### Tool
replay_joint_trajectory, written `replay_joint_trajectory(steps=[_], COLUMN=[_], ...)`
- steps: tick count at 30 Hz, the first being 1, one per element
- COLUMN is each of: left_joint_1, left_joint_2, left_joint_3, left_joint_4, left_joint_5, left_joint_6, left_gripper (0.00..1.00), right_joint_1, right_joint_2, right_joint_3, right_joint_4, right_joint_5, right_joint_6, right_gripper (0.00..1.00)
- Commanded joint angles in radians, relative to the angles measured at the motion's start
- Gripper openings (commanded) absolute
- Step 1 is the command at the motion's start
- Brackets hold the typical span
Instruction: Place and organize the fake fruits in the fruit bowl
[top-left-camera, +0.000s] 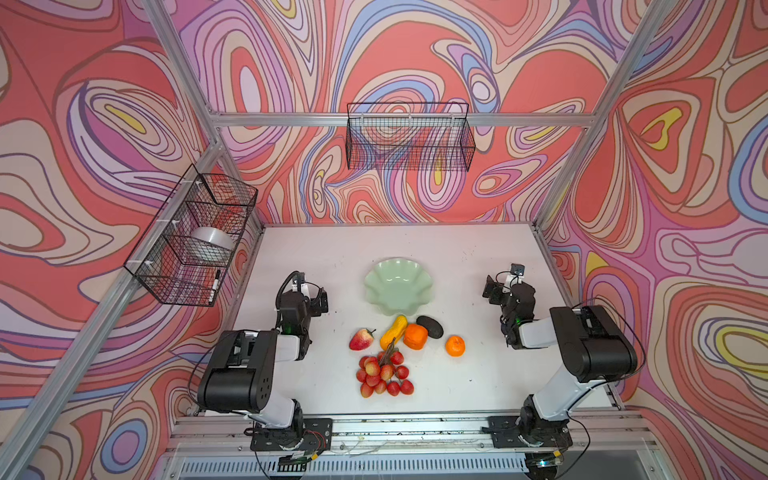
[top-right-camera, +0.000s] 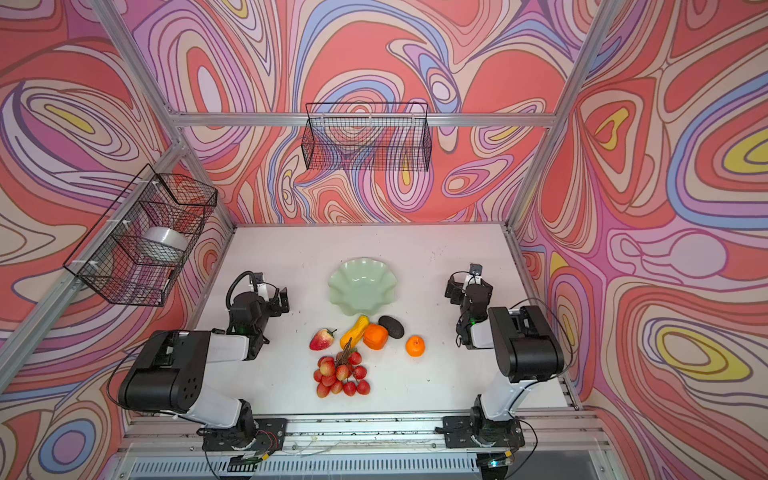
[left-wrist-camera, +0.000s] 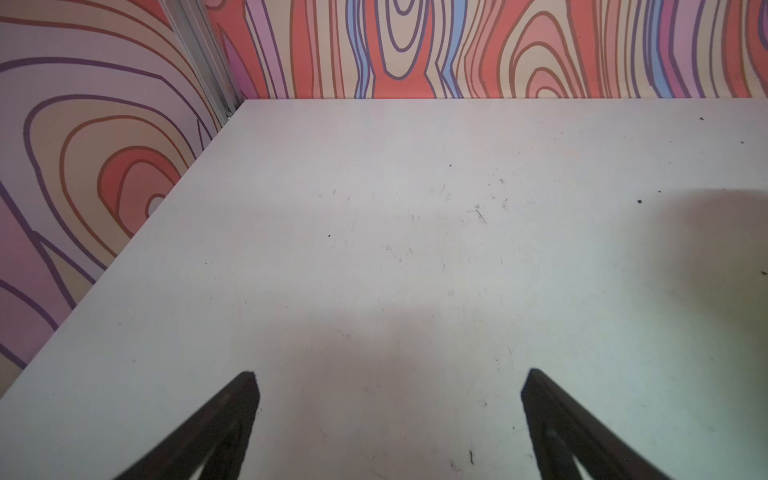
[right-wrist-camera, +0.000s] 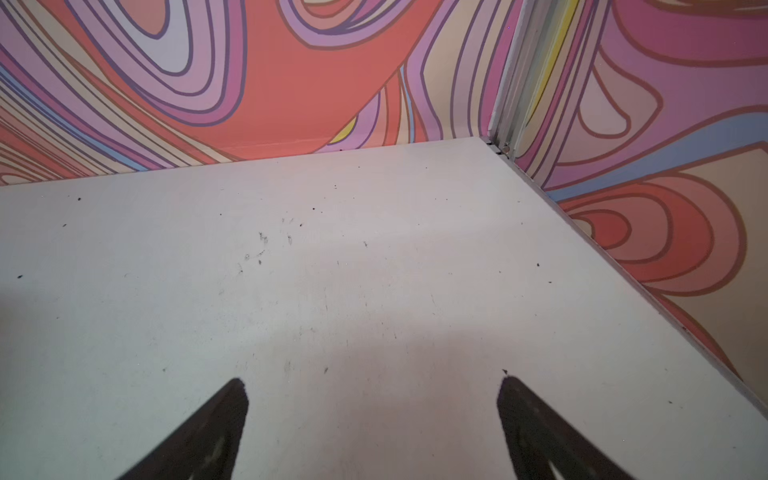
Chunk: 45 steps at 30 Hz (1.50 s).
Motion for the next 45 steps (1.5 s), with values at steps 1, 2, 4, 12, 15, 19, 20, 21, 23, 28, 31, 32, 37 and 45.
replay_joint_trajectory(steps=[1, 2, 4, 12, 15, 19, 20, 21, 23, 28, 31, 32, 37, 45], left_joint_1=[0.000, 0.000, 0.001, 0.000, 0.001, 0.001, 0.000, 0.000, 0.000, -0.013, -0.013, -0.013, -0.030, -0.032], left_joint_2=[0.006, 0.007, 0.008, 0.007, 0.007, 0.006, 0.007, 0.007, 0.006, 0.007, 0.006, 0.005, -0.228, -0.629], left_joint_3=[0.013, 0.013, 0.018, 0.020, 0.022, 0.019, 0.021, 0.018, 0.019, 0.016, 0.016, 0.014, 0.105, 0.362], left_joint_4=[0.001, 0.003, -0.004, -0.012, -0.013, -0.009, -0.009, -0.009, -0.007, -0.001, -0.001, 0.000, -0.345, -1.033], left_joint_5=[-0.002, -0.003, 0.001, 0.013, 0.014, 0.015, 0.014, 0.014, 0.014, -0.011, -0.011, -0.010, -0.068, -0.038], left_joint_6=[0.000, 0.001, 0.003, 0.010, 0.009, 0.009, 0.010, 0.009, 0.010, 0.016, 0.016, 0.017, -0.009, -0.255], left_gripper=[1.00, 1.00, 1.00, 1.00, 1.00, 1.00, 1.00, 1.00, 1.00, 0.99, 0.99, 0.99, 0.99, 1.00], right_joint_1=[0.003, 0.003, 0.003, 0.003, 0.003, 0.003, 0.003, 0.002, 0.003, 0.003, 0.003, 0.003, 0.016, 0.019], right_joint_2=[0.001, 0.000, 0.001, 0.001, 0.000, -0.001, -0.001, -0.001, -0.001, -0.014, -0.029, -0.036, -0.256, -0.370], right_joint_3=[0.013, 0.012, 0.012, 0.014, 0.013, 0.013, 0.011, 0.011, 0.010, 0.002, -0.009, -0.009, 0.118, 0.528], right_joint_4=[0.002, 0.000, 0.000, -0.002, 0.000, 0.002, 0.002, 0.003, 0.006, 0.009, 0.017, 0.013, -0.416, -1.189], right_joint_5=[-0.001, -0.001, -0.001, -0.001, -0.001, -0.003, -0.002, 0.000, 0.002, 0.029, 0.036, 0.048, 0.120, -0.147], right_joint_6=[-0.004, -0.004, -0.004, -0.004, -0.004, -0.004, -0.004, -0.004, -0.004, 0.008, 0.010, 0.011, 0.093, 0.338], right_gripper=[0.98, 0.99, 0.98, 0.98, 0.98, 0.98, 0.98, 0.98, 0.98, 0.98, 0.98, 0.98, 0.98, 0.92])
